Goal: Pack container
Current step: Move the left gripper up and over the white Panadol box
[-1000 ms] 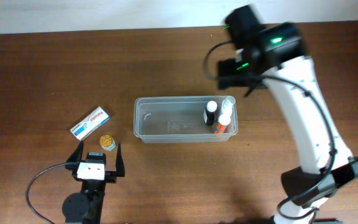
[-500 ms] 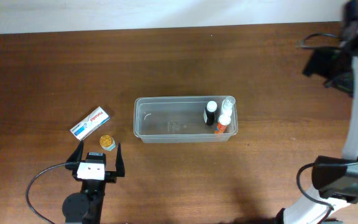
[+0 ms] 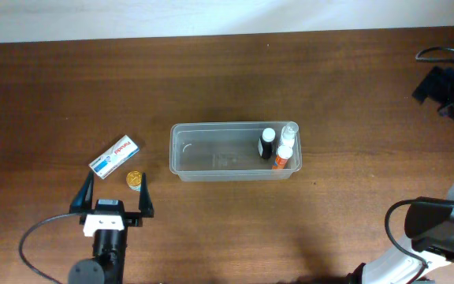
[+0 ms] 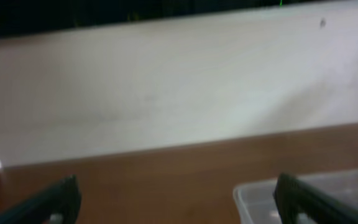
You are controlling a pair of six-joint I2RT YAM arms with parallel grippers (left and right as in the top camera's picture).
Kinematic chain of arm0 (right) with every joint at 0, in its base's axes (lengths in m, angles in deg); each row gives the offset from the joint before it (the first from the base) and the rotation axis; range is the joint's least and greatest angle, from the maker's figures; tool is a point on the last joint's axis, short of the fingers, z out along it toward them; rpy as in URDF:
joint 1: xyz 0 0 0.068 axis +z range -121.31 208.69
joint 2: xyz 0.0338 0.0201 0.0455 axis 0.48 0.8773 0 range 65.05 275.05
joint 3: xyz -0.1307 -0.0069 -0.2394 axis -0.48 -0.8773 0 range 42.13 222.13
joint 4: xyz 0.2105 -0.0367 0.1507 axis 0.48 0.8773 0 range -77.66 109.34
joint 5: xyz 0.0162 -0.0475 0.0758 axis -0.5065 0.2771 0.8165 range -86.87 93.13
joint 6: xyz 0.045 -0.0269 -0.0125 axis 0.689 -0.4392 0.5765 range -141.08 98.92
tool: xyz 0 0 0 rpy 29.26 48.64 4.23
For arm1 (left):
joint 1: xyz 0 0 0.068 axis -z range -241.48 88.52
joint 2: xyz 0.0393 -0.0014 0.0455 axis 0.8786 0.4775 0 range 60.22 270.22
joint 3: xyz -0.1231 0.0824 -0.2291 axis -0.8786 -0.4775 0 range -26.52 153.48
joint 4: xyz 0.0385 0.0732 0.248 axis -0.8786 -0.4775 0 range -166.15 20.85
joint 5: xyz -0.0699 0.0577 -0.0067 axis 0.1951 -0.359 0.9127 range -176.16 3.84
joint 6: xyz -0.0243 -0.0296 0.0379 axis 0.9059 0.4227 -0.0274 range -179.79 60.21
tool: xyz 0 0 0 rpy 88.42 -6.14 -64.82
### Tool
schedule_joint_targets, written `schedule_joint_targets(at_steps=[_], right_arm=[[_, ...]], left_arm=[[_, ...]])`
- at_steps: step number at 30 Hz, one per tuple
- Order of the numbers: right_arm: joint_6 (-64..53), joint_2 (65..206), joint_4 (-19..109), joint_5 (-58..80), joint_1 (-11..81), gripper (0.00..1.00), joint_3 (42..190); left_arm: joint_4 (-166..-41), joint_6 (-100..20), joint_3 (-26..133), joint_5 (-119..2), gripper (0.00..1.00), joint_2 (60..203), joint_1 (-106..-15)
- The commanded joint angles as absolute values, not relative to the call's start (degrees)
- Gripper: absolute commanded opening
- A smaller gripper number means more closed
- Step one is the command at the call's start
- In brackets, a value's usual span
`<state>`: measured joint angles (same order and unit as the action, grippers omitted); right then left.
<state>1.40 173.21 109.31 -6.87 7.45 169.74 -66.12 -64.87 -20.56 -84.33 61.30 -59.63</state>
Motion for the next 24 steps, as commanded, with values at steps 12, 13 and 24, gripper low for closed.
schedule_joint_targets(at_steps=[12,13,24], right_arm=[[1.9,172.2,109.4,-6.6,7.3,0.99,170.7],[1.9,172.2,109.5,-6.6,7.3,0.98,170.7],[1.9,172.2,109.5,-6.6,7.3,0.98,170.7]], left_arm=[[-119.3,-68.7,48.8,-87.3,0.99,108.0,-64.7],[-124.6,-68.9,54.0,-87.2,0.99,112.3,-64.9],[-140.7,-74.5,76.9,-86.1,0.99,143.8,-65.0]])
